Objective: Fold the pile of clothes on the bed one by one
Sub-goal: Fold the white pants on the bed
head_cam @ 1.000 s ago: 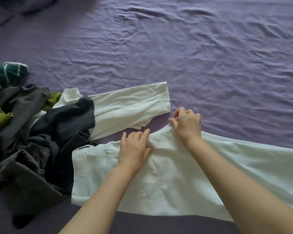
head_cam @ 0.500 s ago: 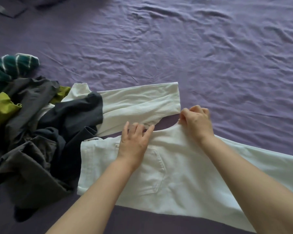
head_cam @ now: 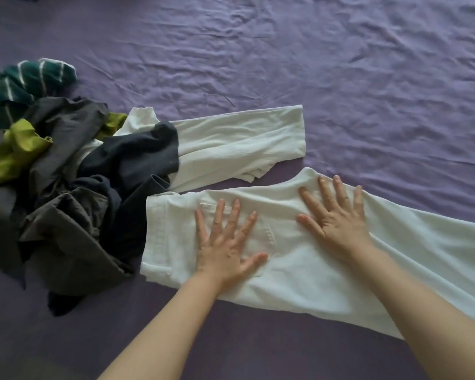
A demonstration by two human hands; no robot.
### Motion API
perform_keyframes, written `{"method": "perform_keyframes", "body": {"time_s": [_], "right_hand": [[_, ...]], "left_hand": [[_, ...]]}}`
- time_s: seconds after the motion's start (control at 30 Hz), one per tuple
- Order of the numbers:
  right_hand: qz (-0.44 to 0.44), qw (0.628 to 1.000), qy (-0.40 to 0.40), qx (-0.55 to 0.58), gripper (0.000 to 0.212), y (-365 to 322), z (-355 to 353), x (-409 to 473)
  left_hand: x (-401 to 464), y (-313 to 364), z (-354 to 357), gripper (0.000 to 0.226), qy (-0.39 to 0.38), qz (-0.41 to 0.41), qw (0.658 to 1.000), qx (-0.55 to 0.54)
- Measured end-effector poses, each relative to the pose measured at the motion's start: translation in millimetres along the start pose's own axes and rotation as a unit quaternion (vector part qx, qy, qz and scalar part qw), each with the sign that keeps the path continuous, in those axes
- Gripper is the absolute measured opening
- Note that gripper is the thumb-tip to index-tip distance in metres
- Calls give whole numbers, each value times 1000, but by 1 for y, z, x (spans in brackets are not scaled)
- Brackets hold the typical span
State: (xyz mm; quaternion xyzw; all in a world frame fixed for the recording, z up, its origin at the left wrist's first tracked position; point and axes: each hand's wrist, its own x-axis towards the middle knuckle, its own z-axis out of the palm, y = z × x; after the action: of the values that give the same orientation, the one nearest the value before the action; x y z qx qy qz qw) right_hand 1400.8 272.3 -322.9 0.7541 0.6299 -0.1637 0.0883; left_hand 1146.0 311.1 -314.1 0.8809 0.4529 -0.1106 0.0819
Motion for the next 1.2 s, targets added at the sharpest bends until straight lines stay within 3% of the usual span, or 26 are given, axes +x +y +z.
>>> {"method": "perform_keyframes", "body": {"time_s": [0.17,0.33,0.4,0.47,0.57,0.63,0.67,0.77,0.87,0.93,1.03,1.1,1.2], "right_hand": [[1,1000,-14,-6,74,1,-2,1],[37,998,18,38,72,7,-3,-74],[54,994,68,68,70,19,0,-114],[75,987,118,85,66,37,1,-147],[43,980,174,91,44,61,7,-185],[-23,977,188,96,29,69,14,-199],[-41,979,175,100,32,70,17,-202],[-35,982,140,119,40,67,21,-200],[-33,979,149,134,37,64,18,-196],[-32,972,185,145,25,65,16,-199],[-32,970,187,151,25,65,15,-209],[-39,979,137,143,28,61,16,-217],[-36,988,43,143,13,62,20,-222]], "left_hand": [[6,-6,2,84,-16,23,1000,12],[-4,10,-17,84,-40,-6,999,7],[-14,37,-33,71,38,57,996,-61],[-26,70,-37,46,111,184,969,-118],[-38,112,-40,48,9,290,951,-106],[-38,124,-38,55,-55,290,954,-56],[-37,126,-36,55,-64,288,955,-33],[-35,126,-32,41,-27,302,953,10],[-31,127,-33,29,4,311,949,-46],[-30,124,-36,29,13,308,945,-112],[-38,115,-46,27,30,292,944,-150],[-39,117,-54,26,-9,283,954,-96],[-33,128,-53,21,-186,270,944,18]]}}
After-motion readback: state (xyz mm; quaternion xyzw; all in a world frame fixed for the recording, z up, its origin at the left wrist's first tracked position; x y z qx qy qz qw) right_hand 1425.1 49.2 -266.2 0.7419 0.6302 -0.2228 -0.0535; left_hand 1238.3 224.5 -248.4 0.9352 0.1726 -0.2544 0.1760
